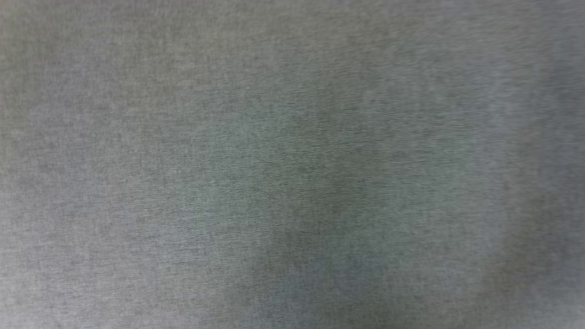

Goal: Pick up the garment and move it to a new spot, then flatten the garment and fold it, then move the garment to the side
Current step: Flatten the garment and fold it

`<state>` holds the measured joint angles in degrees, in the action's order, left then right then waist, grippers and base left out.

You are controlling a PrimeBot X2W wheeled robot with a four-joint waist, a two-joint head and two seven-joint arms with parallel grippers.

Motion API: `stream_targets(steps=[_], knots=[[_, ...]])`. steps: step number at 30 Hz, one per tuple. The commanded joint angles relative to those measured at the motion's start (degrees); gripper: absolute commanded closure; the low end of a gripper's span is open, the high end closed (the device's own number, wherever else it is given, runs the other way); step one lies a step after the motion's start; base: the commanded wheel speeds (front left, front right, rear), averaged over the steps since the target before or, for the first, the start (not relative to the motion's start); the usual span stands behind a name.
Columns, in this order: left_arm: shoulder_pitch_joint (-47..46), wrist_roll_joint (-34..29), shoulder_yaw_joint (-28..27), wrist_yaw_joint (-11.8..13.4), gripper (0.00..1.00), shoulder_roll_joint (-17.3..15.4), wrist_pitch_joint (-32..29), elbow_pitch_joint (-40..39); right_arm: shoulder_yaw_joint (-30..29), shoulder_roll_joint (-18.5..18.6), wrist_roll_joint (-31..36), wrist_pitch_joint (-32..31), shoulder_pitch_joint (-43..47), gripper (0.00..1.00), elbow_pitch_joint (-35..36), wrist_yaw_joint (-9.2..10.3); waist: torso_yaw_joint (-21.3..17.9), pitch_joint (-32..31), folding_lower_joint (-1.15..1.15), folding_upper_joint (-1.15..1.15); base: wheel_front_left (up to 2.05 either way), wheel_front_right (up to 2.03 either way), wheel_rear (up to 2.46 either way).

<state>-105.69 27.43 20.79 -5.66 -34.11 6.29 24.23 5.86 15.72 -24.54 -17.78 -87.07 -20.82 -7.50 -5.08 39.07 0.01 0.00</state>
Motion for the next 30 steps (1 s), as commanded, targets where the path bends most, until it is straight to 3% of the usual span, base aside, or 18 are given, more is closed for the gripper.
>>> stream_targets(steps=[1,9,16,24,30], knots=[[1.67,0.49,0.38,-0.33,1.0,0.6,1.39,1.26,1.55,-0.46,0.36,1.61,0.58,1.0,-1.33,0.02,0.94,0.82,-0.01,0.0,0.0,0.0,0.0],[15.75,3.11,2.49,-0.79,1.0,3.12,6.29,3.92,7.61,1.06,-0.7,7.94,8.8,1.0,-7.21,0.02,2.96,-1.42,-0.01,0.0,0.0,0.0,0.0],[42.83,6.9,4.15,2.37,1.0,4.21,7.38,-1.58,13.69,2.58,-4.87,11.8,24.21,1.0,-11.5,0.02,4.78,-10.18,-0.01,0.0,0.0,0.0,0.0],[67.75,10.55,6.52,6.82,1.0,2.1,4.54,-11.01,18.64,6.28,-9.24,13.72,40.23,1.0,-12.31,0.02,7.43,-20.31,-0.01,0.0,0.0,0.0,0.0],[84.62,13.56,8.49,9.33,1.0,-2.29,0.37,-19.11,20.75,10.01,-13.8,13.73,52.55,1.0,-9.82,0.02,9.3,-26.78,-0.01,0.0,0.0,0.0,0.0]])
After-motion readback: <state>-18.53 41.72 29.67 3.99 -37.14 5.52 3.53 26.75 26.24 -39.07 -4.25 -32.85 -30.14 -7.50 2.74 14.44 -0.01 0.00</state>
